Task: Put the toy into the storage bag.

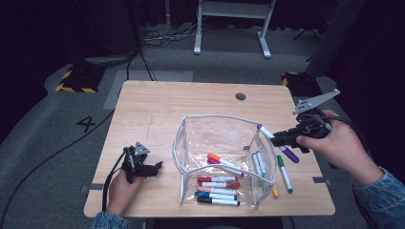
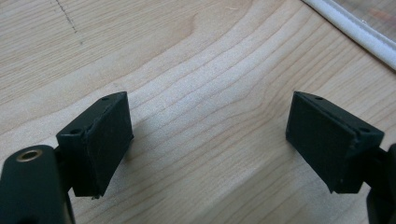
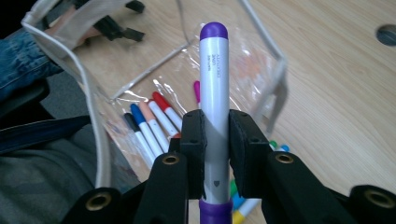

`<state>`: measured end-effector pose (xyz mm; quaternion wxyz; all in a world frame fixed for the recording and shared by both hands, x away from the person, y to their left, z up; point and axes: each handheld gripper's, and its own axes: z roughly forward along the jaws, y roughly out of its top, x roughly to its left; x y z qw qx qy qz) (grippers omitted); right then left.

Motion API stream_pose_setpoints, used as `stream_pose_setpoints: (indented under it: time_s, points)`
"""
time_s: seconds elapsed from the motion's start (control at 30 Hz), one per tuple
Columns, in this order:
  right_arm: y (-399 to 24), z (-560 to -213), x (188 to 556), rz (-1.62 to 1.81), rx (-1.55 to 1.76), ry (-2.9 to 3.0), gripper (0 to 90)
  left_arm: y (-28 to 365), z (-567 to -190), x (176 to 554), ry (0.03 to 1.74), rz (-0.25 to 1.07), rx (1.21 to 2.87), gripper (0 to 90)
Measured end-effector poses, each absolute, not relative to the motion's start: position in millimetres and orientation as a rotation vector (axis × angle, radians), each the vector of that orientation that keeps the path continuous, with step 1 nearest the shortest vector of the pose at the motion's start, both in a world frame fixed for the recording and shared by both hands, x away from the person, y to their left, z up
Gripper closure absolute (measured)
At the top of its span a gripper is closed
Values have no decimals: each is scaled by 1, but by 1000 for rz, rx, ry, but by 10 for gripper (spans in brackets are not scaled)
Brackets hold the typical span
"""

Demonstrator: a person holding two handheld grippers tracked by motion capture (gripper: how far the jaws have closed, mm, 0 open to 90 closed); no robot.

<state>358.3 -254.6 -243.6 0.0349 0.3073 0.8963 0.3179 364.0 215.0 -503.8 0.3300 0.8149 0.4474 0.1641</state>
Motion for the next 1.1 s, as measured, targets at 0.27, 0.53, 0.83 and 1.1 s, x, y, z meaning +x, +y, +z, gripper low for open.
stream_pose_setpoints:
  time_s: [0.27,0.53,0.83,1.1]
  points:
    - [-205,-241,364,955,790,2865,768,215,-504,364,1170,429,2131,148]
    - [-156,-262,376,887,668,2998,768,215,-504,364,1170,429,2131,148]
    - [-121,-297,392,769,618,3128,768,215,-504,364,1170,429,2131,148]
    - [-103,-334,399,650,597,3233,768,215,-504,364,1171,425,2131,148]
